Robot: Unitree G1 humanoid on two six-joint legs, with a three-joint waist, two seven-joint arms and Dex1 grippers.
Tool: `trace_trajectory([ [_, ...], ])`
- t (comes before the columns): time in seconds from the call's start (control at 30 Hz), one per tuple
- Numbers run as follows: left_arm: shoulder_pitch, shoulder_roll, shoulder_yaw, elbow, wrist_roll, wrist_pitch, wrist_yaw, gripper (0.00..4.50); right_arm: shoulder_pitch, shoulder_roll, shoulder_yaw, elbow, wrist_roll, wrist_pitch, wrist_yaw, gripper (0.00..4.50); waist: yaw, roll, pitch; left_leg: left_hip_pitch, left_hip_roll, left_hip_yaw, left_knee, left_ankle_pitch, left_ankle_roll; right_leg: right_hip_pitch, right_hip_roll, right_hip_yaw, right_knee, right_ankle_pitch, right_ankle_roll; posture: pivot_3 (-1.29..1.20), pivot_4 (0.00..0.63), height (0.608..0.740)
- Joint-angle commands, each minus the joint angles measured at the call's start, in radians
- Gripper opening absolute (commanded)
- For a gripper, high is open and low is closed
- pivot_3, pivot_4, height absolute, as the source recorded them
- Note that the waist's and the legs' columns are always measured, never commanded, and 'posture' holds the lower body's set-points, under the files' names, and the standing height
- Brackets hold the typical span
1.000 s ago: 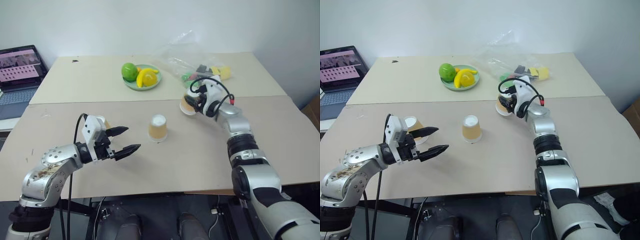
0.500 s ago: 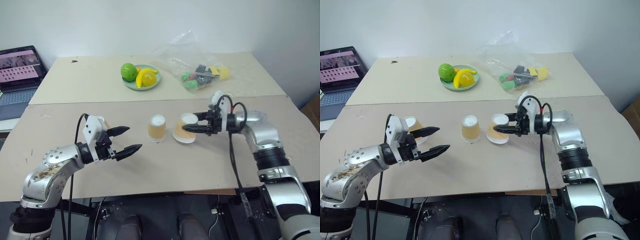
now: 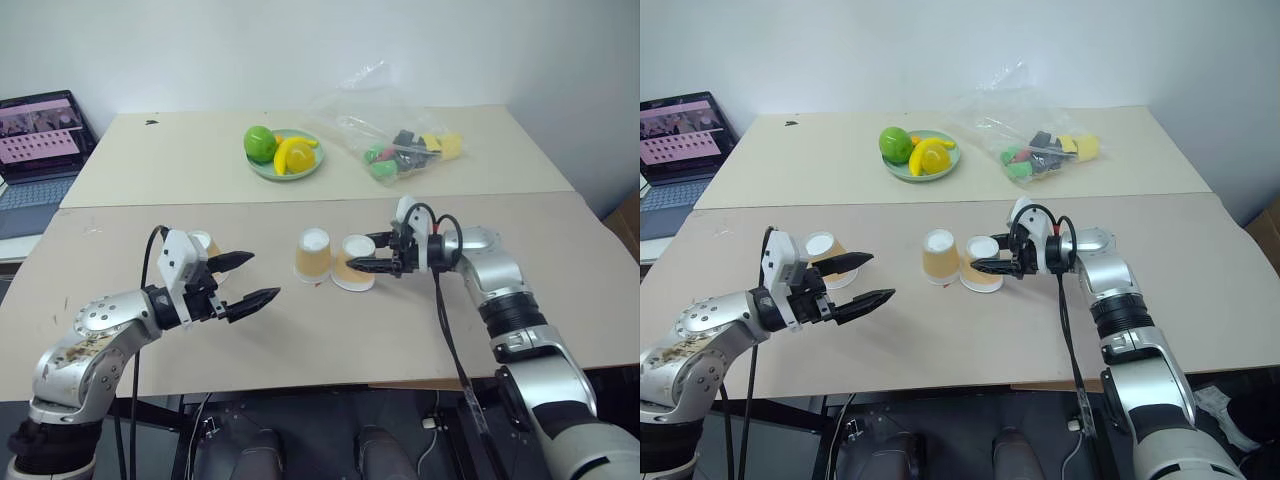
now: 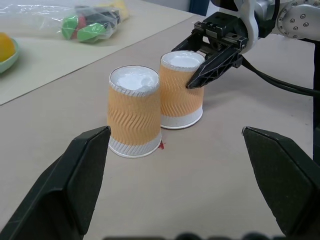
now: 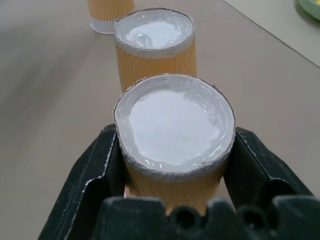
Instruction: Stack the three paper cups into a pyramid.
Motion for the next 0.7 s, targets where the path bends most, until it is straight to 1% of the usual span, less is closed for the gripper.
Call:
trace_trajectory([
  [0.03, -0.002, 0.011, 0.02, -0.037, -0.015, 0.001, 0.003, 4.5, -0.03, 0.016, 0.004, -0.002, -0.02, -0.041, -0.019, 2.48, -0.001, 0.0, 0.0, 0.0, 0.0, 0.0, 0.0, 0.0, 0.0, 0.0, 0.0, 0.0, 0.0, 0.0, 0.0, 0.0, 0.15, 0.74],
  [0.3, -0.006, 0.005, 0.01, -0.031, -0.014, -0.003, 0.004, 4.5, -0.037, 0.04, 0.008, -0.002, -0.039, -0.028, -0.035, 2.48, -0.002, 0.0, 0.0, 0.0, 0.0, 0.0, 0.0, 0.0, 0.0, 0.0, 0.0, 0.0, 0.0, 0.0, 0.0, 0.0, 0.15, 0.74],
  [0.33, -0.007, 0.004, 0.011, -0.03, -0.015, -0.003, 0.004, 4.5, -0.036, 0.04, 0.01, -0.002, -0.041, -0.026, -0.034, 3.43, -0.002, 0.0, 0.0, 0.0, 0.0, 0.0, 0.0, 0.0, 0.0, 0.0, 0.0, 0.0, 0.0, 0.0, 0.0, 0.0, 0.15, 0.74],
  [0.37, -0.007, 0.003, 0.01, -0.029, -0.014, -0.004, 0.004, 4.5, -0.033, 0.039, 0.013, -0.006, -0.047, -0.037, -0.039, 3.59, -0.002, 0.0, 0.0, 0.0, 0.0, 0.0, 0.0, 0.0, 0.0, 0.0, 0.0, 0.0, 0.0, 0.0, 0.0, 0.0, 0.15, 0.74],
  [0.43, -0.007, 0.001, 0.008, -0.026, -0.013, -0.006, 0.003, 4.5, -0.028, 0.038, 0.014, -0.015, -0.057, -0.056, -0.05, 4.29, -0.002, 0.0, 0.0, 0.0, 0.0, 0.0, 0.0, 0.0, 0.0, 0.0, 0.0, 0.0, 0.001, 0.0, 0.0, 0.0, 0.15, 0.74],
  [0.47, -0.007, 0.0, 0.007, -0.025, -0.012, -0.007, 0.003, 4.5, -0.027, 0.037, 0.014, -0.018, -0.061, -0.064, -0.053, 4.48, -0.001, 0.0, 0.0, 0.0, 0.0, 0.0, 0.0, 0.0, 0.0, 0.0, 0.0, 0.0, 0.001, 0.0, 0.0, 0.0, 0.15, 0.74],
  [0.7, -0.013, -0.008, -0.003, -0.015, -0.005, -0.014, 0.002, 4.5, -0.019, 0.01, -0.017, -0.09, -0.041, -0.029, -0.068, 4.48, -0.001, 0.0, 0.0, 0.0, 0.0, 0.0, 0.0, 0.0, 0.0, 0.0, 0.0, 0.0, 0.0, 0.0, 0.0, 0.0, 0.15, 0.74],
])
